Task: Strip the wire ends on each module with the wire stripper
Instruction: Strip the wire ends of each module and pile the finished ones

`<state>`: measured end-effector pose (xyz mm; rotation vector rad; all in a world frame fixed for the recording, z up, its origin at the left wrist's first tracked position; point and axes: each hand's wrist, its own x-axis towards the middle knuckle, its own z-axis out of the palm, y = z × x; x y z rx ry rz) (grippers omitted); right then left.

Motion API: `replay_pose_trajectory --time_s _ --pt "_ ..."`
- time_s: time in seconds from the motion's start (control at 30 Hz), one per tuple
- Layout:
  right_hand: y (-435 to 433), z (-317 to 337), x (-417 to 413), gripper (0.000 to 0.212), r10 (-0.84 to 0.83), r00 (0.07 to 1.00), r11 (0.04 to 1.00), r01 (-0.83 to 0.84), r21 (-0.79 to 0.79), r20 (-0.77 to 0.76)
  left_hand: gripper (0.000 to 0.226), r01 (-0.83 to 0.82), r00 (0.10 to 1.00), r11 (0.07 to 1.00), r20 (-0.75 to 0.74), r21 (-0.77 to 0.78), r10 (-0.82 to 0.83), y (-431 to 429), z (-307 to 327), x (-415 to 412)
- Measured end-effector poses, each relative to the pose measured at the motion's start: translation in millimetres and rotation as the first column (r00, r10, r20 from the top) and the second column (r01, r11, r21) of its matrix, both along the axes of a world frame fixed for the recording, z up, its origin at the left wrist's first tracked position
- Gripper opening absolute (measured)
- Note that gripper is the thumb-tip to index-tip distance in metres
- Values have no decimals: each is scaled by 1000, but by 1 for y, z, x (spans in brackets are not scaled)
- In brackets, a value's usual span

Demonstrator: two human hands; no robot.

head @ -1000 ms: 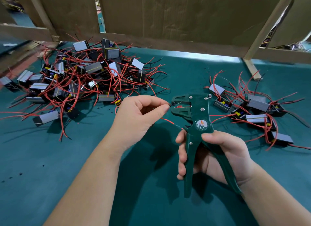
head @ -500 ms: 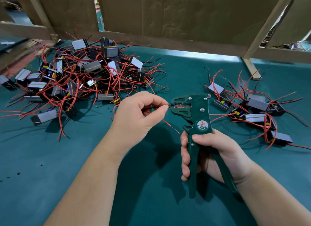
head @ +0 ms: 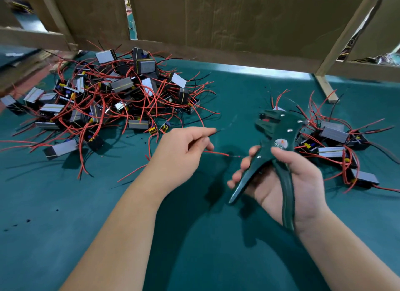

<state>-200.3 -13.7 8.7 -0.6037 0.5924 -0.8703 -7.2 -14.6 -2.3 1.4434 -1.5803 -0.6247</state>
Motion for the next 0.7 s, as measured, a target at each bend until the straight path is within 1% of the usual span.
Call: replay_pose_trajectory --time_s 0.03,0.07,0.1,0.13,0.17,0.2,0.23,0.27,0.3,0.33,0.37,0.4,0.47,0.5,0.53,0.57,0.6,0.63,0.67,0.7 --pt "-1 -1 -1 30 -48 999 999 48 2 19 29 -35 998 999 -59 8 36 -1 1 0" --pt "-3 -1 -3 30 -78 997 997 78 4 29 29 -70 983 997 -169 25 74 -2 2 -1" --pt "-4 -2 -6 32 -84 996 996 84 0 31 29 -107 944 993 -308 48 117 -3 3 -2" --pt "-4 -2 -7 34 -64 997 998 64 -11 30 29 -145 874 986 -457 77 164 -4 5 -3" --pt "-3 -3 -8 38 -20 1000 999 21 -29 22 28 -173 767 978 -607 114 206 -5 7 -3" --pt "-1 -3 -7 43 44 999 998 -44 -53 2 26 -172 626 972 -743 163 235 -8 9 -2" --pt "1 -4 -5 48 118 993 990 -120 -76 -28 24 -138 476 967 -842 213 253 -10 11 -1" --pt "4 -4 -3 53 195 979 975 -200 -95 -58 23 -84 340 965 -903 247 261 -11 11 -2" --pt "7 -5 0 56 266 961 955 -274 -113 -82 23 -27 246 964 -933 265 263 -10 12 -3" --pt "10 -6 4 59 324 941 933 -335 -132 -99 24 32 205 962 -944 270 258 -9 13 -6" --pt "13 -6 7 61 367 923 913 -382 -146 -117 26 99 204 958 -948 268 244 -6 15 -10" --pt "16 -7 10 61 398 907 897 -416 -151 -139 29 174 226 949 -949 263 221 -4 15 -13" --pt "19 -8 12 58 424 884 880 -453 -139 -197 33 325 296 906 -939 270 174 0 18 -19" --pt "20 -9 11 56 423 879 880 -456 -130 -218 35 371 335 888 -931 272 145 2 19 -21" --pt "19 -9 10 56 415 880 886 -449 -121 -231 35 389 351 881 -927 270 129 3 20 -23" --pt "18 -9 9 56 396 888 895 -431 -118 -234 34 370 351 890 -927 265 130 1 21 -24" --pt "17 -9 8 57 365 902 909 -399 -124 -229 31 300 380 921 -917 249 124 0 20 -23" --pt "15 -8 8 60 318 923 926 -351 -138 -215 31 166 477 964 -872 209 107 -2 18 -20" --pt "13 -7 7 63 256 946 944 -288 -160 -197 38 -17 662 992 -742 124 104 -2 15 -15" --pt "11 -6 5 66 178 968 959 -212 -189 -178 47 -178 853 984 -500 -11 148 -3 11 -8"
